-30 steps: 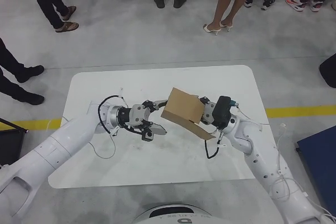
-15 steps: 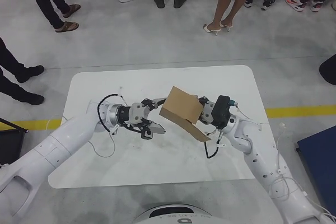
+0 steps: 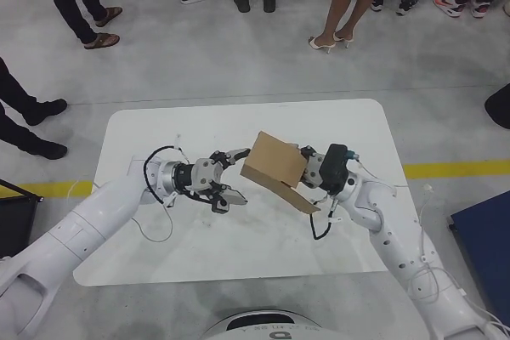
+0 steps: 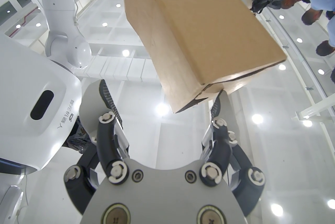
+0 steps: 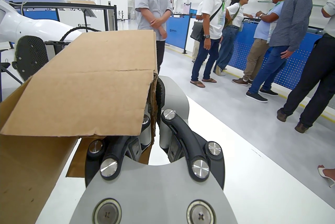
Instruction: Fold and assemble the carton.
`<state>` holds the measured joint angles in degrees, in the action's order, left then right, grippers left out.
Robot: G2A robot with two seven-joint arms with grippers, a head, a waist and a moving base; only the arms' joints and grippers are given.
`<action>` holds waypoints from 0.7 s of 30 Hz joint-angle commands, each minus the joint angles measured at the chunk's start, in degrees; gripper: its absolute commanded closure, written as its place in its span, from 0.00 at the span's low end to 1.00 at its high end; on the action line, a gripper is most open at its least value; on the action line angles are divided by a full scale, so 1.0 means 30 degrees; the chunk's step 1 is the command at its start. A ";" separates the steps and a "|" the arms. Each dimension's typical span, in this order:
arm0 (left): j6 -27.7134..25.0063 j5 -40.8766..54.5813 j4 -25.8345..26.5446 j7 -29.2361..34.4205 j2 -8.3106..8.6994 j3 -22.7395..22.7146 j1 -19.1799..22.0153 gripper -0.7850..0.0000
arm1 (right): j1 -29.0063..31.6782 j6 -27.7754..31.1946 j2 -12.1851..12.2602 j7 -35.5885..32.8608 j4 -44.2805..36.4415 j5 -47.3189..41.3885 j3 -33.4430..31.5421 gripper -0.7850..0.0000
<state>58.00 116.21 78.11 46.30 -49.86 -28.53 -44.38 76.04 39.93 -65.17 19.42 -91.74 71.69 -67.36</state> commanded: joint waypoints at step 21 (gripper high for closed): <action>-0.0603 -0.0597 -0.0771 0.0603 -0.0139 -0.0968 -0.0115 0.10 | 0.0210 -0.0078 0.0031 -0.0201 -0.0248 0.0019 -0.0196 1.00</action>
<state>56.66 114.75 76.00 47.64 -50.55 -30.68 -44.21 76.65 39.69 -65.08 18.86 -92.50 71.73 -67.91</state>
